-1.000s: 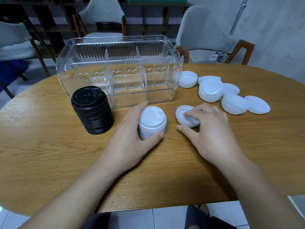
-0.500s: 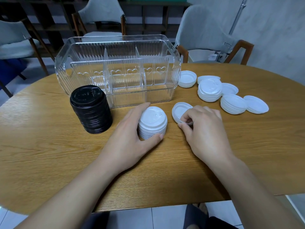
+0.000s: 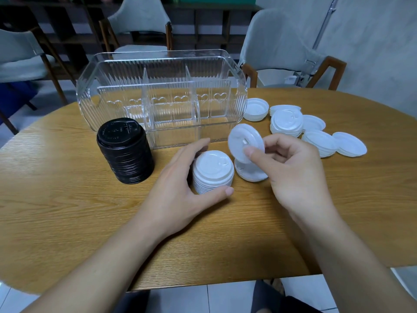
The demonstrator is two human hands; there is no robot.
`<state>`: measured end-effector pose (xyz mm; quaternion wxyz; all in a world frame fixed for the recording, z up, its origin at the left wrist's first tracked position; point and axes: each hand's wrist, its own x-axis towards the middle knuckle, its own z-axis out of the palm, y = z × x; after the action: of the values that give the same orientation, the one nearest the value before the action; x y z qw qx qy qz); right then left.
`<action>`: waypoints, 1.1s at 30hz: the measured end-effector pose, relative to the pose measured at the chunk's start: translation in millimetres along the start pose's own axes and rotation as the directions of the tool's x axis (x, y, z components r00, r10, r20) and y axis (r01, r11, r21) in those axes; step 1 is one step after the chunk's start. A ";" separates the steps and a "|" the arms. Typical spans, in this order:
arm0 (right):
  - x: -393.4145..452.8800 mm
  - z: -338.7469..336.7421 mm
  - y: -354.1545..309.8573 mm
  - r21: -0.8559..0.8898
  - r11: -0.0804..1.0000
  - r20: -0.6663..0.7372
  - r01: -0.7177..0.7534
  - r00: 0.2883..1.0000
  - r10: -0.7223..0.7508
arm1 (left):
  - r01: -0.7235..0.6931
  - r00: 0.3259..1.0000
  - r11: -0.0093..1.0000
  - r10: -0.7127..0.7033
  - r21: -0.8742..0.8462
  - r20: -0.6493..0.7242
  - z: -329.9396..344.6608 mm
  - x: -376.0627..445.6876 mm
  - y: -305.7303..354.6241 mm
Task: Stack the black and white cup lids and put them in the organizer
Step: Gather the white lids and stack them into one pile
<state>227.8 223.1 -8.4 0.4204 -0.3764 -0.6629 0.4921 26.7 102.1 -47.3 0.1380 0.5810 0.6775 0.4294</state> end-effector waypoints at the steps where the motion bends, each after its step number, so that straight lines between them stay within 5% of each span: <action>1: -2.3 2.1 -3.5 0.116 0.993 0.011 -0.033 0.999 0.032 | -0.019 1.000 1.000 0.018 -0.025 -0.020 -0.9 -0.2 2.4; 4: -8.9 11.6 -11.5 0.374 0.920 0.090 -0.120 0.992 0.093 | -0.120 0.991 0.990 0.115 -0.075 -0.073 -3.6 -0.2 9.9; 8: -17.7 25.4 -19.9 0.429 0.892 0.163 -0.145 0.983 0.081 | -0.183 0.973 0.974 0.161 -0.131 -0.168 -3.6 -1.2 12.8; 16: -20.7 29.0 -19.9 0.324 0.945 0.185 -0.051 0.983 -0.010 | -0.172 0.967 0.977 0.142 -0.129 -0.213 -5.0 -0.3 9.0; 23: -17.5 16.9 -11.2 -0.192 0.934 0.216 0.301 0.941 -0.259 | -0.128 0.973 0.991 0.132 0.032 -0.187 -4.1 0.3 3.8; 28: -12.6 11.9 -7.3 -0.149 0.962 0.286 0.230 0.941 -0.181 | -0.146 0.966 0.968 0.184 0.202 -0.184 -4.3 0.8 2.2; 33: -8.6 5.7 -4.9 -0.156 0.965 0.244 0.211 0.955 -0.169 | -0.163 0.975 0.969 0.187 0.188 -0.119 -3.6 -1.7 5.6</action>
<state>225.2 212.1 -6.2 0.3508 -0.2880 -0.7820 0.4271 28.4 98.8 -41.5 0.0007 0.6179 0.6669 0.4164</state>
